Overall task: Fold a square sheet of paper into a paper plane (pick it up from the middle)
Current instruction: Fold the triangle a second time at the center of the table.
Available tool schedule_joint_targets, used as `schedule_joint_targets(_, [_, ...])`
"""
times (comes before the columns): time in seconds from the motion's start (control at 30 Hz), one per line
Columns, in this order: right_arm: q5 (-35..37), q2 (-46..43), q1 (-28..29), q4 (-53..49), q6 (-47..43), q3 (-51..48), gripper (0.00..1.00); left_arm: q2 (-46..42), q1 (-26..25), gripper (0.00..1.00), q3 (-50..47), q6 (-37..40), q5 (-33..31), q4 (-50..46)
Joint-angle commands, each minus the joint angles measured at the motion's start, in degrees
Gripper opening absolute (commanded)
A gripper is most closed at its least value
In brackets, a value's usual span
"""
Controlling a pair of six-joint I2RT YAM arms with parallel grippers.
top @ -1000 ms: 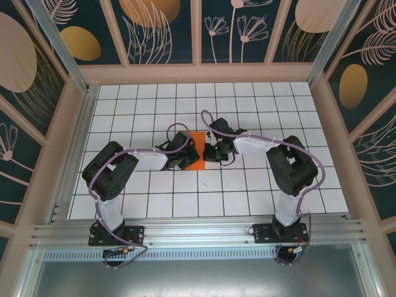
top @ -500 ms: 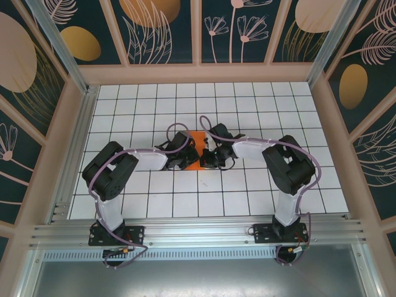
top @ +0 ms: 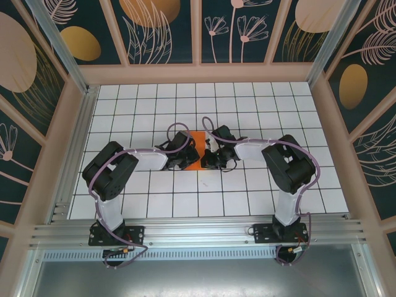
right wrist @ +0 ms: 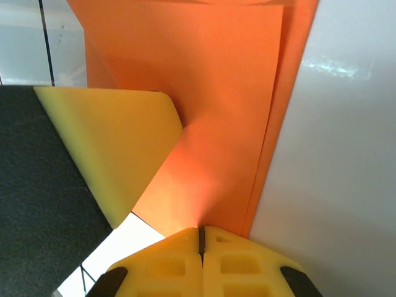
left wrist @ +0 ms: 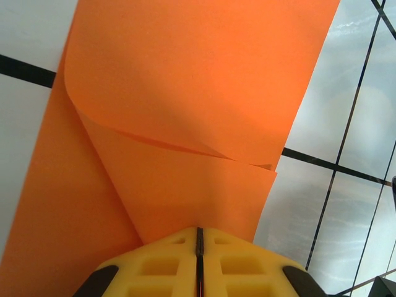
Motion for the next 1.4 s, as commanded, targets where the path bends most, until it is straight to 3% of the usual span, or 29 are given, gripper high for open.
schedule_joint_targets(0.0, [5.5, 2.8, -0.1, -8.6, -2.1, -4.6, 0.01, 1.7, 1.2, 0.11, 1.7, 2.1, -2.2, -4.0])
schedule_joint_targets(0.6, [6.0, 2.1, -0.2, -11.2, -4.2, -6.6, 0.01, 3.7, 5.6, 0.11, 6.2, 7.5, -4.1, -7.0])
schedule_joint_targets(1.07, [5.5, 1.4, -0.6, -11.3, -4.2, -6.8, 0.01, 3.8, 6.3, 0.13, -5.0, 9.7, -0.8, 6.4])
schedule_joint_targets(1.37, [6.9, 1.2, -0.6, -12.6, -4.2, -7.1, 0.00, 1.5, 10.3, 0.12, -6.0, 11.0, -3.2, 4.0])
